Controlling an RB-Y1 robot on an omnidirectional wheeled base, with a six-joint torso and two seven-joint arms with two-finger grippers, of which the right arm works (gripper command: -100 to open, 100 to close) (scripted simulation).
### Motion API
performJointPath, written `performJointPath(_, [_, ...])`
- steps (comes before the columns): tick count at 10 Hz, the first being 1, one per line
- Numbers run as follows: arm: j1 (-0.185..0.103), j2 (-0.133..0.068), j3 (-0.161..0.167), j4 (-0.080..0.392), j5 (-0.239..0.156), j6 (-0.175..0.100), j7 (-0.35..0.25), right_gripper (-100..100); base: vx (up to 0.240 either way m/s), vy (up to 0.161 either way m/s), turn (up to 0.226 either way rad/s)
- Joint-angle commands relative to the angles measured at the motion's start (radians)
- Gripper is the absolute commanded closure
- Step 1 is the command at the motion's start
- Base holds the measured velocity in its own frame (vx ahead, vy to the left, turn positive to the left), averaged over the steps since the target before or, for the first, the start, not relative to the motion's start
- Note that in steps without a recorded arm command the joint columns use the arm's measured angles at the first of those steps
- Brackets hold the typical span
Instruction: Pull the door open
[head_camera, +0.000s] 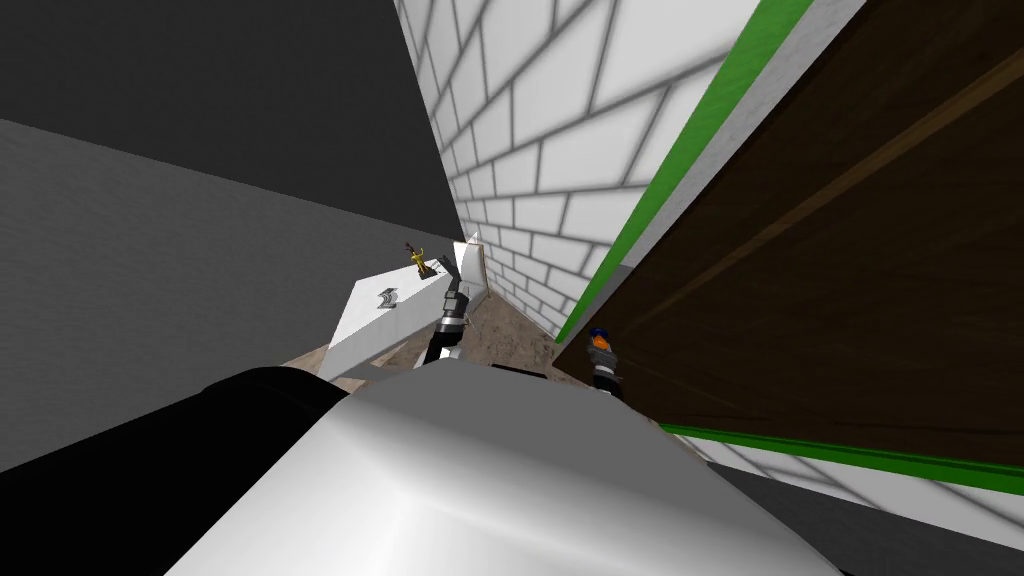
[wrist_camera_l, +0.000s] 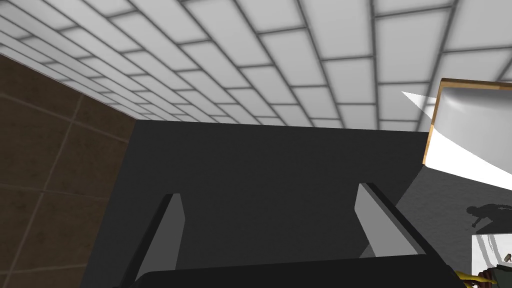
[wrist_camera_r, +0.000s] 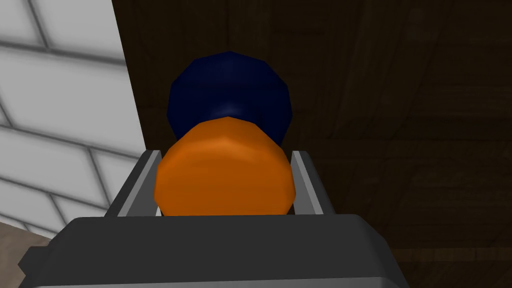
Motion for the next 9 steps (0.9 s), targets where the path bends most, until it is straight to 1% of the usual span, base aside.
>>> performJointPath(1, [0.008,-0.015,0.023,-0.012,0.011,-0.007,-0.027,100,-0.236,-0.044,0.119])
performJointPath(2, [0.011,-0.022,0.031,-0.014,0.015,-0.009,-0.038,100,-0.237,-0.048,0.106])
performJointPath(3, [0.009,-0.017,0.025,-0.01,0.011,-0.006,-0.029,100,-0.102,-0.014,0.031])
performJointPath(4, [0.021,-0.029,0.046,-0.014,0.022,-0.016,-0.051,100,-0.123,-0.018,0.086])
performJointPath(6, [0.032,-0.046,0.066,-0.019,0.033,-0.03,-0.074,100,-0.232,-0.028,0.111])
performJointPath(7, [0.042,-0.06,0.083,-0.024,0.043,-0.041,-0.093,100,-0.264,-0.032,0.115])
performJointPath(9, [0.054,-0.078,0.104,-0.03,0.054,-0.056,-0.117,100,-0.207,-0.016,0.09])
